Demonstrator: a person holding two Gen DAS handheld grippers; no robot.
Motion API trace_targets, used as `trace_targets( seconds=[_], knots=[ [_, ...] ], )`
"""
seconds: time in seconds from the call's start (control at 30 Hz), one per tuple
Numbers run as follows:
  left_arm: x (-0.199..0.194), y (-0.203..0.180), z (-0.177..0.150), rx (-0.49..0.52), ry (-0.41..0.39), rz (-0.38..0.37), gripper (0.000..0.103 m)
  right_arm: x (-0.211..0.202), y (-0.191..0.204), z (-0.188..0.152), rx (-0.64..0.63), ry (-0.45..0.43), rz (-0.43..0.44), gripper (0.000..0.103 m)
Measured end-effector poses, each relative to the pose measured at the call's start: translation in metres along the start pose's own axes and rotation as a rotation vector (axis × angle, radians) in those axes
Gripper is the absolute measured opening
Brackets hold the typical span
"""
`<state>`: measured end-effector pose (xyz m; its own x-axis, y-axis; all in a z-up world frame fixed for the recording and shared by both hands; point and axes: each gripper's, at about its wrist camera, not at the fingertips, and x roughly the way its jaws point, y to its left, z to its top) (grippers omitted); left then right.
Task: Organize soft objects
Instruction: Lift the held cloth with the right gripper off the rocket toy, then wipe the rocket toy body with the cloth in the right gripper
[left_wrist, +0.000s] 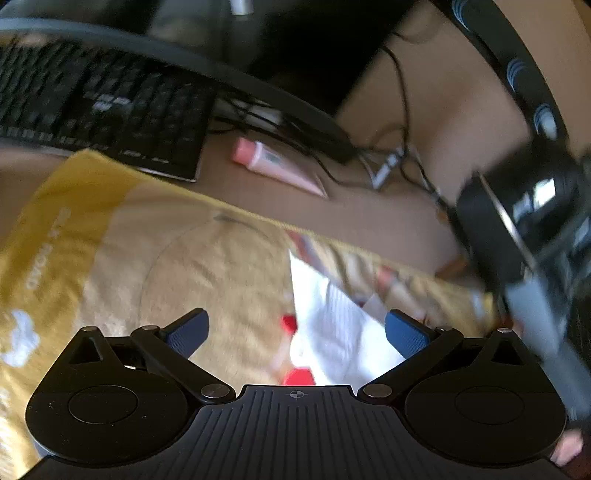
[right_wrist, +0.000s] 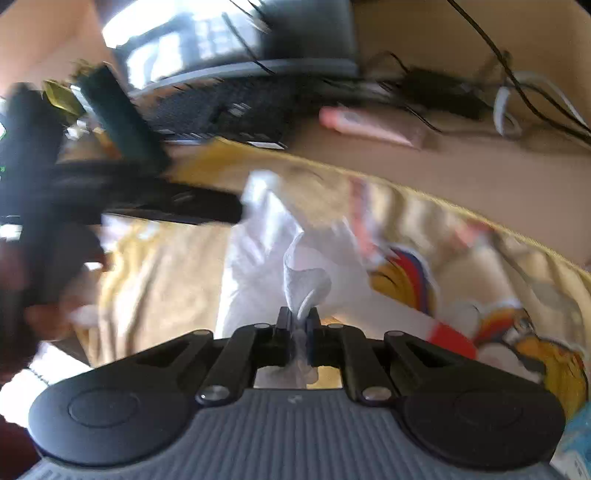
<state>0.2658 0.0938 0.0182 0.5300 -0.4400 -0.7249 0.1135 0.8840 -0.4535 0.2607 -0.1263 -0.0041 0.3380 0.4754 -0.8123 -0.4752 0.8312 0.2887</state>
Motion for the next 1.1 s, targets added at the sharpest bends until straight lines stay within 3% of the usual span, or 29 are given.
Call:
trace_targets(
  seconds=[0.17, 0.37, 0.47, 0.57, 0.63, 0.83, 0.9, 1.0, 1.1],
  knots=[
    [0.004, -0.016, -0.025, 0.16, 0.071, 0.01, 0.103, -0.024, -0.03, -0.01, -0.002, -0.025, -0.145, 0.009],
    [0.017, -0.025, -0.043, 0.197, 0.156, -0.014, 0.103, -0.049, -0.072, -0.033, 0.018, 0.002, -0.316, 0.01],
    [0.019, -0.025, -0.045, 0.192, 0.171, -0.023, 0.103, -0.059, -0.08, -0.04, 0.011, 0.005, -0.341, 0.013],
    [0.021, -0.024, -0.047, 0.183, 0.183, -0.022, 0.103, -0.061, -0.069, -0.041, -0.053, -0.005, -0.329, 0.029],
    [0.022, -0.025, -0.048, 0.182, 0.185, -0.019, 0.103, -0.059, -0.058, -0.038, -0.096, -0.03, -0.282, 0.053],
    [0.022, -0.03, -0.05, 0.184, 0.19, -0.013, 0.103, -0.027, -0.014, -0.026, -0.251, -0.025, -0.203, 0.067],
    [0.021, -0.031, -0.053, 0.188, 0.193, -0.011, 0.103, -0.011, 0.002, -0.029, -0.347, 0.001, -0.249, 0.075],
    [0.018, -0.032, -0.056, 0.194, 0.196, -0.007, 0.103, 0.002, 0.014, -0.037, -0.491, 0.034, -0.373, 0.072],
    [0.018, -0.036, -0.057, 0.2, 0.198, -0.018, 0.103, 0.0, 0.004, -0.041, -0.494, 0.056, -0.405, 0.057]
  ],
)
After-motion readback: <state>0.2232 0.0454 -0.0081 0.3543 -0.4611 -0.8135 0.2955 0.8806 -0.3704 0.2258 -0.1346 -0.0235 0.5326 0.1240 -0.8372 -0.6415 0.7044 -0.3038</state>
